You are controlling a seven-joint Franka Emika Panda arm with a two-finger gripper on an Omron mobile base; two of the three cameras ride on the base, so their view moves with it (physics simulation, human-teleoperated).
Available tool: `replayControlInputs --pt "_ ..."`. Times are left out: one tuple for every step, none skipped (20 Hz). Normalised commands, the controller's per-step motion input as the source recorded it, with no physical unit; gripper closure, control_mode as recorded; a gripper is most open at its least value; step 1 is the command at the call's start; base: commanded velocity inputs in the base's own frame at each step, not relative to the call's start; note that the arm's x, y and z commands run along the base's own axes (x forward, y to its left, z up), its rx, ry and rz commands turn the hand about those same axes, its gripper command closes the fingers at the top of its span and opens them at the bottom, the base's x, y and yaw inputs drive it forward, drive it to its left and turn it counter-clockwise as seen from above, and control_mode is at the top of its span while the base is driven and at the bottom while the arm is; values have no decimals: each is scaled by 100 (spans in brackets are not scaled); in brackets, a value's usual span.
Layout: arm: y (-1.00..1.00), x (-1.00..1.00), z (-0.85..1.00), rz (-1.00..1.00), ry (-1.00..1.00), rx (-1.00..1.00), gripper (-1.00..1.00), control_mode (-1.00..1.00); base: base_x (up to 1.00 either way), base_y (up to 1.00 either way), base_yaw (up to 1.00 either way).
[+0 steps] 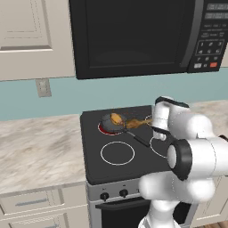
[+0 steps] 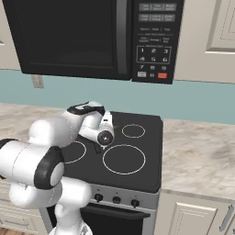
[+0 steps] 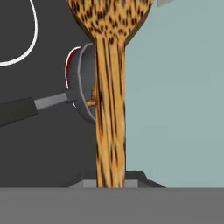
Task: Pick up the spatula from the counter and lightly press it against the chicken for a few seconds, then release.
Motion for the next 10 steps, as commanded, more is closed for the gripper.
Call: replayControlInputs --pt "-22 -55 69 8 0 2 100 -100 0 0 0" --pt "-20 -47 77 8 0 2 100 -100 0 0 0" --pt "-20 -44 84 9 0 3 100 -100 0 0 0" --pt "-21 -43 84 9 0 4 100 -100 0 0 0" --pt "-23 -41 86 9 0 4 100 -100 0 0 0" --pt "-27 -44 91 9 0 4 100 -100 0 0 0" --pt "-28 -44 92 9 0 5 100 -100 0 0 0" --pt "-32 -44 94 9 0 5 100 -100 0 0 0" --pt "-33 -41 100 9 0 6 100 -100 0 0 0" --pt "-34 -42 100 9 0 6 100 -100 0 0 0"
